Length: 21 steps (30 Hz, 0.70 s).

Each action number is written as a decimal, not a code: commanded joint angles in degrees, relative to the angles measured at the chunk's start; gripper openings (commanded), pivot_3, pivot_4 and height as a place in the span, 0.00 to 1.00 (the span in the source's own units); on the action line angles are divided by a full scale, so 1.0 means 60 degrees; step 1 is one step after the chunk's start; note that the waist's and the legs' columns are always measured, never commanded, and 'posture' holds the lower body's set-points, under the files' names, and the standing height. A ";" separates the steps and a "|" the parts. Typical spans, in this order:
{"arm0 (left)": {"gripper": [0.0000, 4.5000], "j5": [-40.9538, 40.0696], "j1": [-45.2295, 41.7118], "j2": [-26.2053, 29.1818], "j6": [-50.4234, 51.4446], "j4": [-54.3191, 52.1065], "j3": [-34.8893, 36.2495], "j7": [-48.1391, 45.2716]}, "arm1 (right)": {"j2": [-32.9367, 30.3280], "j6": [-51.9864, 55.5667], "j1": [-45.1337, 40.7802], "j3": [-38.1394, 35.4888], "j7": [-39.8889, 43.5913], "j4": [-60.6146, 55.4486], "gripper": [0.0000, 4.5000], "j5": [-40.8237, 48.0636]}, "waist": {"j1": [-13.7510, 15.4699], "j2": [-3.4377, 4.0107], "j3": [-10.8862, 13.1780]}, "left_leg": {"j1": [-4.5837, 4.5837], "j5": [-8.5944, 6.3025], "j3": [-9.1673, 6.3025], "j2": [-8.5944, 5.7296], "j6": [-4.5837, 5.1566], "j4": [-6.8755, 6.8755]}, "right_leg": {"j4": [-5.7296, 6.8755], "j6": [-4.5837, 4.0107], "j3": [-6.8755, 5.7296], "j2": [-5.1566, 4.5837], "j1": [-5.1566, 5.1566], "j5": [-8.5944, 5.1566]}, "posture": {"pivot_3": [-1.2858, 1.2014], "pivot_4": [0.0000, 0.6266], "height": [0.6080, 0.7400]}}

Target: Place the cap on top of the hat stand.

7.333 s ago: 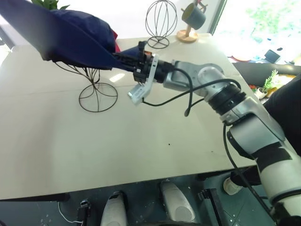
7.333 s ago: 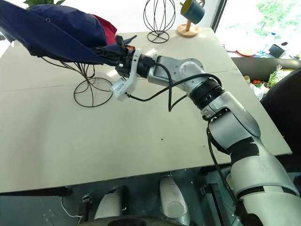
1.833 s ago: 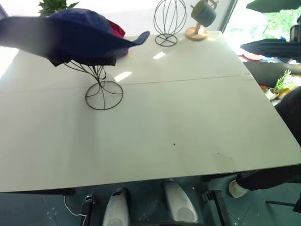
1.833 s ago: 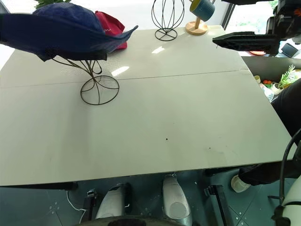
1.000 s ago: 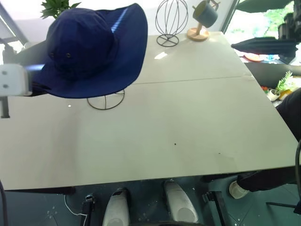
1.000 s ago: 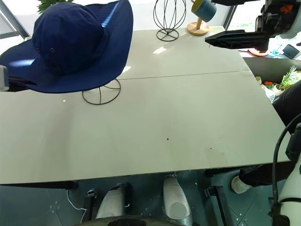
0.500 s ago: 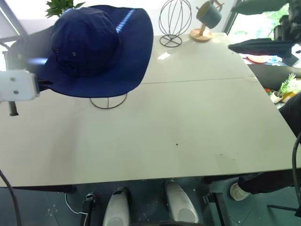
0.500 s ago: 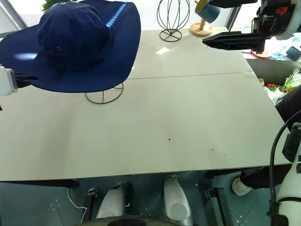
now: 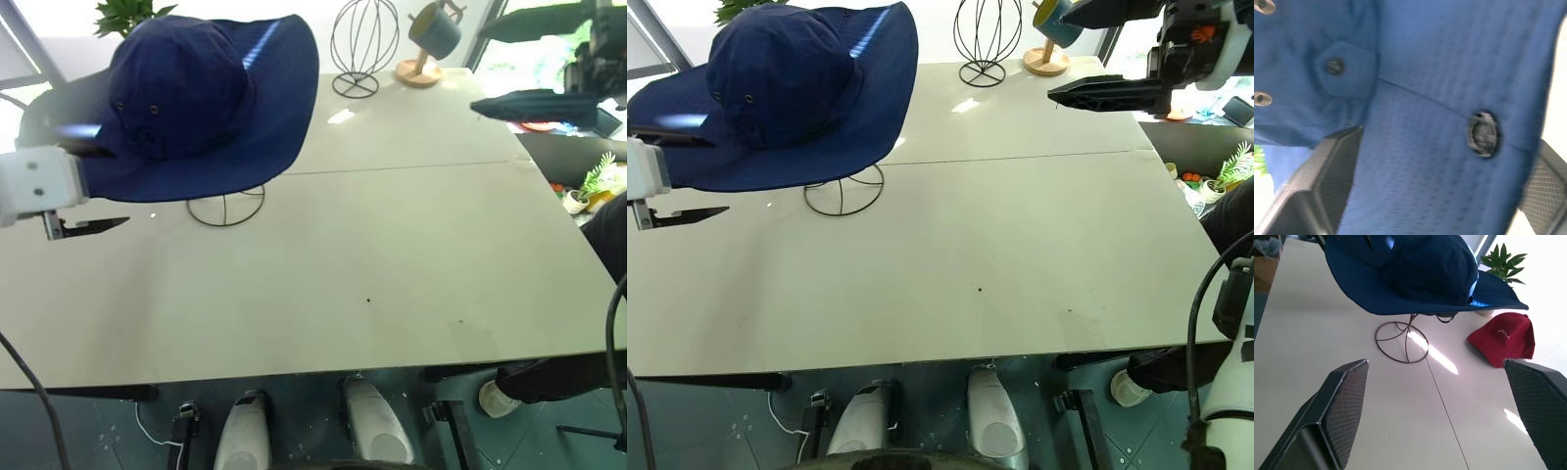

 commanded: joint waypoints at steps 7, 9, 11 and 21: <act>1.00 -0.1518 0.1422 -0.1549 0.5016 -0.2501 0.6378 -0.2201 | 0.0080 -0.0681 -0.0569 -0.0005 0.0398 0.0929 1.00 -0.0347 | 0.0002 -0.0001 0.0001 | -0.0015 -0.0001 0.0001 0.0002 0.0002 0.0003 | -0.0003 0.0000 -0.0001 -0.0001 -0.0007 0.0000 | 0.52 0.24 1.00; 1.00 -0.1849 0.1347 -0.1519 0.6255 -0.2374 0.7287 -0.2545 | 0.0102 -0.0702 -0.0667 0.0008 0.0523 0.1142 1.00 -0.0376 | -0.0001 0.0000 0.0001 | -0.0007 -0.0001 0.0000 0.0002 0.0002 0.0002 | -0.0003 -0.0002 -0.0001 -0.0001 -0.0004 -0.0001 | 0.52 0.24 1.00; 1.00 -0.2011 0.1420 -0.1444 0.7579 -0.1933 0.8280 -0.3028 | 0.0098 -0.0753 -0.0704 0.0037 0.0715 0.1364 1.00 -0.0403 | -0.0013 0.0000 0.0001 | 0.0005 -0.0001 0.0000 0.0002 0.0002 0.0002 | -0.0003 -0.0005 -0.0001 0.0000 0.0005 -0.0003 | 0.52 0.24 1.00; 1.00 -0.0150 0.4273 -0.2282 0.8927 0.0008 1.1601 -0.4945 | 0.0187 -0.0274 -0.0725 0.0359 0.1089 0.2579 1.00 -0.0575 | -0.0244 -0.0001 0.0000 | 0.0043 -0.0002 0.0001 0.0004 0.0003 -0.0017 | -0.0002 -0.0036 -0.0003 -0.0001 0.0029 -0.0020 | 0.52 0.24 1.00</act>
